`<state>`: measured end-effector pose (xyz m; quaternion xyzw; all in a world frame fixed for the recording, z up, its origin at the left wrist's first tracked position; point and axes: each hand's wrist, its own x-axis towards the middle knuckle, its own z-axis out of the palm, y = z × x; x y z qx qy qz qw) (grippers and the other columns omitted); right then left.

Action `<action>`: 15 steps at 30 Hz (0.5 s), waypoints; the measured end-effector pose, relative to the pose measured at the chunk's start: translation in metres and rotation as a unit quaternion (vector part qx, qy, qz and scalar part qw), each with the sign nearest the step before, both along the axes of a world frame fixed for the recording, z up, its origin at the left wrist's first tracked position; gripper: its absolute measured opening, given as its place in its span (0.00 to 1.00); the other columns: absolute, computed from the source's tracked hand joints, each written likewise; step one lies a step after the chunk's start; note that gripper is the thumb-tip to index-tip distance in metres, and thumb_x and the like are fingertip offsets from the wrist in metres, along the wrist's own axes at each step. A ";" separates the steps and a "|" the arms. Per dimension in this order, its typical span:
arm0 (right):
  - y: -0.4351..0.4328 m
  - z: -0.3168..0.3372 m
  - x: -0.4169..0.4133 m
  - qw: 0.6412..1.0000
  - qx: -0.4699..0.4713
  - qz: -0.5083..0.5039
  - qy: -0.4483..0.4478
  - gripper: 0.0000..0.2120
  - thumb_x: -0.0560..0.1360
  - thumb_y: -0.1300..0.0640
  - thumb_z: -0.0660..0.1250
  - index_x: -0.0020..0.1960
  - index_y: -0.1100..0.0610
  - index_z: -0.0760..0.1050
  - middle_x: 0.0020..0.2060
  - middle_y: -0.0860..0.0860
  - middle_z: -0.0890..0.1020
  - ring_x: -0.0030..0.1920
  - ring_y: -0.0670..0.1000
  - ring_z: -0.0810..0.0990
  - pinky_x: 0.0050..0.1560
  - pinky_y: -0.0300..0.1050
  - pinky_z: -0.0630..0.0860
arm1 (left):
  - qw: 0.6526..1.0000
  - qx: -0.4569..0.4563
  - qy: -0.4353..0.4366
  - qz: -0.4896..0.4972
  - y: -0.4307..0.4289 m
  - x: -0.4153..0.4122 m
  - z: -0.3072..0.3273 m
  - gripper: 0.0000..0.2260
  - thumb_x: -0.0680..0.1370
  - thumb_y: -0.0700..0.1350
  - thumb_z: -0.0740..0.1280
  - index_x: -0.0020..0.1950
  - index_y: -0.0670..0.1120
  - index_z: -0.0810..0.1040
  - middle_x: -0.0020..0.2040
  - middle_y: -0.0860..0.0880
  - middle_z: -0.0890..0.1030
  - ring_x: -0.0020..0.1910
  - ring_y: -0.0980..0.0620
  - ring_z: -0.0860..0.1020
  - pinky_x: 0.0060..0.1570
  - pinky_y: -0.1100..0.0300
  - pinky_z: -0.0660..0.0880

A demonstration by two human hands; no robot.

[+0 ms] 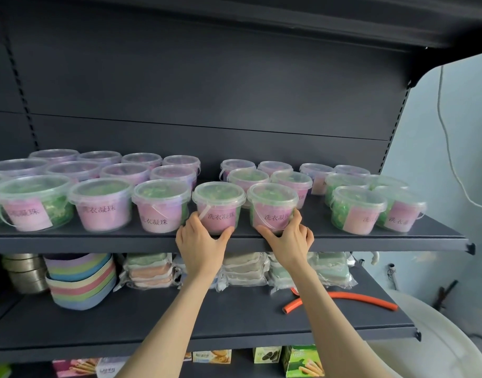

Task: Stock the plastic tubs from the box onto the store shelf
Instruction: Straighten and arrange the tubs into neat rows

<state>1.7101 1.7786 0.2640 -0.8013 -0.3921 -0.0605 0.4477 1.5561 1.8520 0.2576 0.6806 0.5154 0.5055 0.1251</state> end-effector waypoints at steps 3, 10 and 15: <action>0.000 -0.001 0.000 1.000 0.001 0.001 -0.003 0.45 0.68 0.37 0.70 0.73 0.59 0.53 0.63 0.57 0.74 0.66 0.59 0.67 0.68 0.50 0.51 | 1.000 -0.008 0.006 0.004 -0.001 0.001 0.003 0.33 0.65 0.58 0.76 0.59 0.37 0.71 0.52 0.41 0.80 0.53 0.40 0.76 0.62 0.49 0.63; -0.002 -0.001 -0.001 1.000 -0.014 0.002 -0.014 0.45 0.70 0.36 0.68 0.74 0.60 0.51 0.63 0.56 0.74 0.67 0.57 0.66 0.71 0.51 0.48 | 0.999 -0.008 0.031 0.002 -0.006 0.000 0.005 0.32 0.68 0.56 0.73 0.61 0.36 0.70 0.54 0.39 0.80 0.56 0.41 0.75 0.64 0.51 0.60; -0.002 -0.003 -0.008 1.000 -0.016 -0.017 0.001 0.40 0.71 0.38 0.68 0.72 0.59 0.56 0.62 0.53 0.75 0.69 0.54 0.67 0.74 0.53 0.44 | 0.998 -0.002 0.058 -0.023 -0.010 -0.007 0.001 0.33 0.73 0.54 0.69 0.68 0.34 0.65 0.61 0.37 0.76 0.62 0.41 0.72 0.71 0.53 0.56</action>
